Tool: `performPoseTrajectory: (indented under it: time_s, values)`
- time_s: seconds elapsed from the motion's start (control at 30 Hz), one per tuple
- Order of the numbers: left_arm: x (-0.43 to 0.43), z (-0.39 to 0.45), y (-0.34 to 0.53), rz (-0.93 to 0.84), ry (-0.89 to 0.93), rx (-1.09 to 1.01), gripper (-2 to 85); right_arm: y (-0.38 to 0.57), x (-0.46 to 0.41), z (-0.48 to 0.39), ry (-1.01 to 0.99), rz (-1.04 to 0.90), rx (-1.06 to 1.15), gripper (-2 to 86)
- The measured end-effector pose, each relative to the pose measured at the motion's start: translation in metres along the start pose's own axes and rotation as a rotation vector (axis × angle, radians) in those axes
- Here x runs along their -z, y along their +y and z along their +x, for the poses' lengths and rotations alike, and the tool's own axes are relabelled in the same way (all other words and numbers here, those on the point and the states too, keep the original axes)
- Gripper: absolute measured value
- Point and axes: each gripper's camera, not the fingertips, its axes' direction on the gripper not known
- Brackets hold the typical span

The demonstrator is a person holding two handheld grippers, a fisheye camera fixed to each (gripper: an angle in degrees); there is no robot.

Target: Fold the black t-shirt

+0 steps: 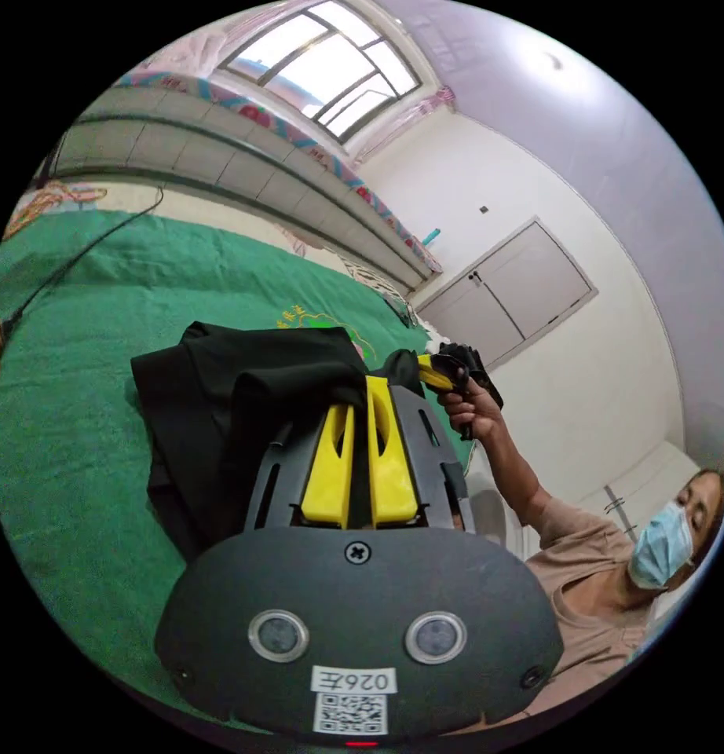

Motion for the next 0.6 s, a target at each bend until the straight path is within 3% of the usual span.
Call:
performPoseTrajectory:
  time_s: [0.17, 0.27, 0.37, 0.5, 0.6]
  values:
    - [-0.032, -0.060, -0.035, 0.012, 0.095, 0.059, 14.2, -0.059, -0.034, 0.020, 0.111, 0.051, -0.037, 5.2]
    - [-0.008, -0.059, -0.032, 0.187, 0.184, 0.025, 15.8, -0.069, -0.032, -0.003, 0.128, 0.146, 0.063, 7.6]
    - [0.019, -0.036, -0.023, 0.212, 0.118, -0.033, 11.2, -0.059, -0.040, -0.041, 0.276, 0.118, 0.219, 6.1]
    - [0.018, 0.003, -0.007, 0.072, 0.101, -0.045, 0.6, -0.025, -0.082, -0.074, 0.485, -0.023, 0.414, 2.9]
    - [-0.007, 0.018, -0.002, -0.014, -0.052, -0.086, -0.6, -0.014, -0.123, -0.079, 0.644, -0.086, 0.505, -0.2]
